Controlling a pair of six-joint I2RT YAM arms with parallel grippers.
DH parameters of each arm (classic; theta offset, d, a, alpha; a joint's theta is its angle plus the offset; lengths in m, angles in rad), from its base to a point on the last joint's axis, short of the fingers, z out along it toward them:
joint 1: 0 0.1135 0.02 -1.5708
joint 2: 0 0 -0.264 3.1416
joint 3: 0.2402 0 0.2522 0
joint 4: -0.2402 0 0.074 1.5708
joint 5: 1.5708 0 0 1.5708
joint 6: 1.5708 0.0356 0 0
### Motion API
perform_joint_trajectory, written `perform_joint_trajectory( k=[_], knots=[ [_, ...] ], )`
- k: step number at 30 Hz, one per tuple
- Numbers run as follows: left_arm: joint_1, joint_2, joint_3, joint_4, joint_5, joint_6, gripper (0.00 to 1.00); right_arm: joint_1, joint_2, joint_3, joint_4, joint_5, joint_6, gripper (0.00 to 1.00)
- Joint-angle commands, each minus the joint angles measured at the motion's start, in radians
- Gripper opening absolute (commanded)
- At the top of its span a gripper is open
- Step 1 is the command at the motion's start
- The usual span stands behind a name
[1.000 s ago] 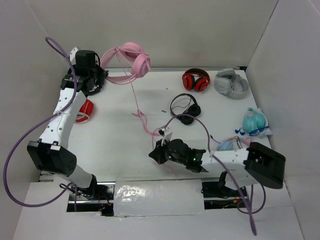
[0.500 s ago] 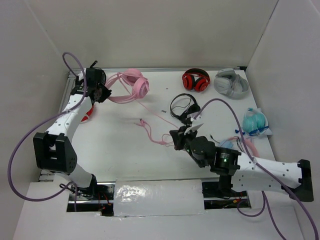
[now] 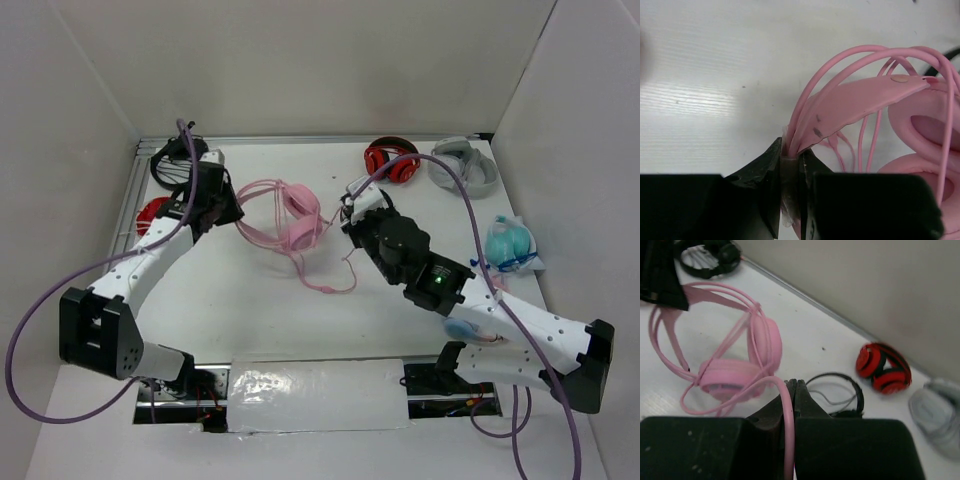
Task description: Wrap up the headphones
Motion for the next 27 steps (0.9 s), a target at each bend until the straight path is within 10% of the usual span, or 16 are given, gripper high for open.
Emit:
perform_joint_trajectory(
  k=[1, 13, 27],
  knots=[
    [-0.042, -0.06, -0.014, 0.124, 0.079, 0.095, 0.0, -0.02, -0.023, 0.024, 0.122, -0.293, -0.296, 0.01],
    [-0.134, -0.316, -0.178, 0.21, 0.481, 0.312, 0.0, -0.294, 0.193, 0.245, -0.032, -0.549, -0.284, 0.0],
    [-0.181, -0.543, -0.097, 0.211, 0.82, 0.301, 0.0, -0.391, 0.32, 0.083, 0.15, -1.137, -0.066, 0.08]
  ],
)
